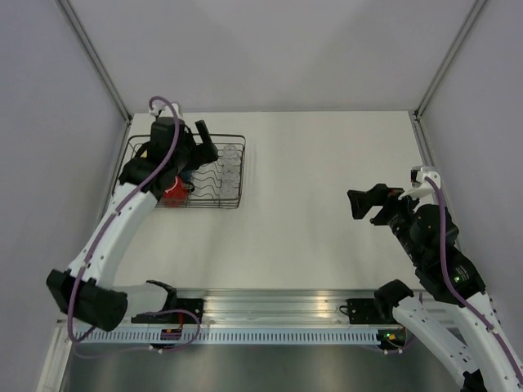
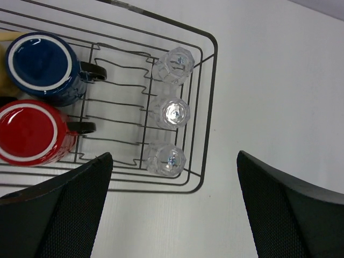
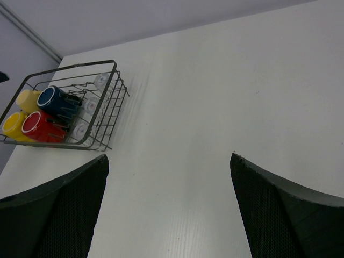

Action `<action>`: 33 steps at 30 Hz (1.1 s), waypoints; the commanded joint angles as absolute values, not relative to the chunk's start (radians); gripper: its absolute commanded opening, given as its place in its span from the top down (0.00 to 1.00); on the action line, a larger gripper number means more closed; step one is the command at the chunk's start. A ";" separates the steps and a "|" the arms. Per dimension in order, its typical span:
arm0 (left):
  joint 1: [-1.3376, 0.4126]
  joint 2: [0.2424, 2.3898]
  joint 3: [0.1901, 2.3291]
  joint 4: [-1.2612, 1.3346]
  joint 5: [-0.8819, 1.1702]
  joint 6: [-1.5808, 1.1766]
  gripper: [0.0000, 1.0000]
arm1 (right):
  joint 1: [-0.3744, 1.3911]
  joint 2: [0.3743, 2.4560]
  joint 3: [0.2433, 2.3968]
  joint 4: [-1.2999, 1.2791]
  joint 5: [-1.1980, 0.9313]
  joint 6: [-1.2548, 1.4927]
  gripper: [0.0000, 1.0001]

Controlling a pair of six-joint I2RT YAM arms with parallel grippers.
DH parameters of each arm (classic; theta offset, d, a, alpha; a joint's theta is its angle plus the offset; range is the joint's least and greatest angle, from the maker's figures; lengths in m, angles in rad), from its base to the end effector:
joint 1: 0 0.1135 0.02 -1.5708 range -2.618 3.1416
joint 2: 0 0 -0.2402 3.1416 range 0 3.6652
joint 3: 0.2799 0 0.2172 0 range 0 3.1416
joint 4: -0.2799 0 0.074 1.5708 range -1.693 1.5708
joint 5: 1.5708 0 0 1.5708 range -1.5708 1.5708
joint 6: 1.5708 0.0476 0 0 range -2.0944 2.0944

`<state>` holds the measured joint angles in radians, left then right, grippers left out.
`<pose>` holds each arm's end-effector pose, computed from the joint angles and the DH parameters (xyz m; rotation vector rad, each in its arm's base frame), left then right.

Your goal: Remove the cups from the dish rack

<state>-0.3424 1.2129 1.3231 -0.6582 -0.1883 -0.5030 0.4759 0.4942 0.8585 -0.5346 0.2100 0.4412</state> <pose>0.2289 -0.0721 0.3582 -0.2820 2.1042 -0.3055 0.0943 0.0375 0.3374 0.1255 1.7581 0.4890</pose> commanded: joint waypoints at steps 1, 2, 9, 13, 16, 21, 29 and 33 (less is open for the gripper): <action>-0.341 1.357 1.446 -0.614 -0.213 -0.466 0.00 | 0.480 0.495 0.868 -0.521 0.132 0.448 0.02; -0.341 1.391 1.469 -0.608 -0.219 -0.447 0.00 | 0.480 0.497 0.868 -0.526 0.121 0.440 0.02; -0.339 1.679 1.649 -0.571 -0.258 -0.276 0.01 | 0.480 0.494 0.873 -0.558 0.091 0.405 0.02; -0.339 1.813 1.751 -0.563 -0.210 -0.204 0.05 | 0.480 0.488 0.877 -0.574 0.090 0.399 0.02; -0.333 1.885 1.795 -0.564 -0.164 -0.163 0.10 | 0.480 0.483 0.885 -0.586 0.086 0.391 0.02; -0.319 1.974 1.828 -0.566 -0.081 -0.137 0.19 | 0.482 0.499 0.910 -0.624 0.089 0.370 0.02; -0.321 2.075 1.845 -0.569 -0.071 -0.129 0.22 | 0.480 0.508 0.913 -0.626 0.083 0.368 0.02; -0.321 2.105 1.848 -0.569 -0.058 -0.126 0.25 | 0.480 0.514 0.914 -0.626 0.081 0.370 0.02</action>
